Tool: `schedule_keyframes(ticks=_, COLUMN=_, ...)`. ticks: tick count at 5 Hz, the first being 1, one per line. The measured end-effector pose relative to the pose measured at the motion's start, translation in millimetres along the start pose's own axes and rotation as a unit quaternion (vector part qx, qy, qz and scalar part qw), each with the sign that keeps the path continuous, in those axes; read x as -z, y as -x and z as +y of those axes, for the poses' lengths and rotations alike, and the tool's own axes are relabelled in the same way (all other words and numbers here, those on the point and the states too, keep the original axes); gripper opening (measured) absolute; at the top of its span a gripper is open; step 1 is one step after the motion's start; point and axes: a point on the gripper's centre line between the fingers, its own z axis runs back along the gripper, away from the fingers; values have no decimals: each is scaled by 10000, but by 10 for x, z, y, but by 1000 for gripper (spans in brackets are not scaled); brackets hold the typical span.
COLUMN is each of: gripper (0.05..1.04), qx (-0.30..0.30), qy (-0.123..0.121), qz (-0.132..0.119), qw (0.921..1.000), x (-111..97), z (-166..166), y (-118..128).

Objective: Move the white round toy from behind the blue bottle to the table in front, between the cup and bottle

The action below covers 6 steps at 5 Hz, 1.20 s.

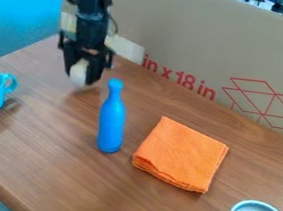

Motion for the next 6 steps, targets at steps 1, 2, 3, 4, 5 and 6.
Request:
schedule_keyframes(ticks=1, gripper=640, qx=220, qy=-9, qz=-209, qw=9995, x=-381, z=-11, y=96)
schedule_keyframes(ticks=2, gripper=640, qx=591, qy=180, qz=107, qw=9980, x=-600, z=-33, y=407)
schedule_keyframes(ticks=3, gripper=640, qx=703, qy=319, qz=512, qw=9957, x=-649, z=64, y=720)
schedule_keyframes(ticks=4, gripper=640, qx=1112, qy=55, qz=756, qw=9909, x=-667, z=38, y=1019)
schedule_keyframes(ticks=5, gripper=640, qx=1724, qy=-92, qz=591, qw=9832, x=-772, z=-92, y=1408)
schedule_keyframes(ticks=6, gripper=640, qx=2589, qy=-153, qz=417, qw=9649, x=-748, z=-324, y=1755)
